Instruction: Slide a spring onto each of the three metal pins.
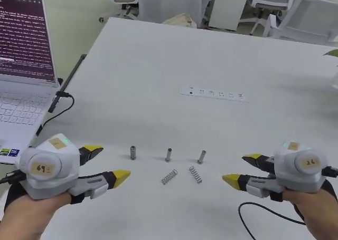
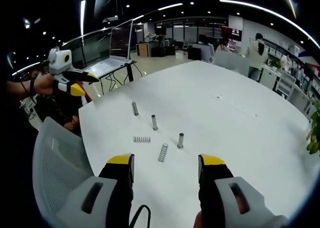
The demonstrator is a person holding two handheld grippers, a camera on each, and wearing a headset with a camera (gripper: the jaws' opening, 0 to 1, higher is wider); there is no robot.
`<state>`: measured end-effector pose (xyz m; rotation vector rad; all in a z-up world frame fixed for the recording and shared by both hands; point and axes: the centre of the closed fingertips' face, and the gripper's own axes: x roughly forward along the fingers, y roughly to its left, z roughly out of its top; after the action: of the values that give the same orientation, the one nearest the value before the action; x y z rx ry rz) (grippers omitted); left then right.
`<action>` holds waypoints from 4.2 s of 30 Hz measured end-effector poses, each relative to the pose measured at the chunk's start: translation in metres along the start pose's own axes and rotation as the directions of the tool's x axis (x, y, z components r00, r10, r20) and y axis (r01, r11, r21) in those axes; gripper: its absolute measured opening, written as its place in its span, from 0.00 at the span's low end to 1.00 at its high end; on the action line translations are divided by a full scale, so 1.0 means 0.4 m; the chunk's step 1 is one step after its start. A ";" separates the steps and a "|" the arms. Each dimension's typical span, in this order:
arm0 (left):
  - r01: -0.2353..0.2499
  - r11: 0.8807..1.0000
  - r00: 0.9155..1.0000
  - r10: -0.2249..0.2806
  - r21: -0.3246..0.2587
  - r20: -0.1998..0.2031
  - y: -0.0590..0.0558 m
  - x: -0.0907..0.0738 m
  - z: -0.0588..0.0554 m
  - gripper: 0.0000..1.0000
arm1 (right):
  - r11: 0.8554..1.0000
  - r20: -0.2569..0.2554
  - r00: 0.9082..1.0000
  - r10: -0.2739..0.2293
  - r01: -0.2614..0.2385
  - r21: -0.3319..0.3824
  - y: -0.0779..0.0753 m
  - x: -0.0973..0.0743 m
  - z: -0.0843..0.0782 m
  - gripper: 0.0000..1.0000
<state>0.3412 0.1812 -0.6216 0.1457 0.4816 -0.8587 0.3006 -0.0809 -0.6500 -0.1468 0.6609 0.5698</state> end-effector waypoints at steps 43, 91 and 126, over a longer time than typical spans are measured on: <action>0.150 0.988 0.982 -0.146 0.021 -0.119 -0.129 0.248 -0.044 0.45 | 0.998 -0.021 0.999 -0.046 0.047 0.029 -0.106 -0.119 -0.075 0.52; 0.156 0.987 0.942 -0.137 0.038 -0.307 -0.150 0.440 -0.218 0.21 | 0.991 -0.004 1.000 -0.007 0.007 0.134 -0.012 -0.105 -0.134 0.51; 0.136 0.985 0.957 -0.102 0.109 -0.272 -0.116 0.348 -0.177 0.02 | 0.991 0.010 0.999 0.042 -0.043 0.130 0.050 -0.064 -0.108 0.54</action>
<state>0.3586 0.0770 -0.7455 0.3554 0.6929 -0.9942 0.2499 -0.0888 -0.6672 -0.0081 0.6935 0.5660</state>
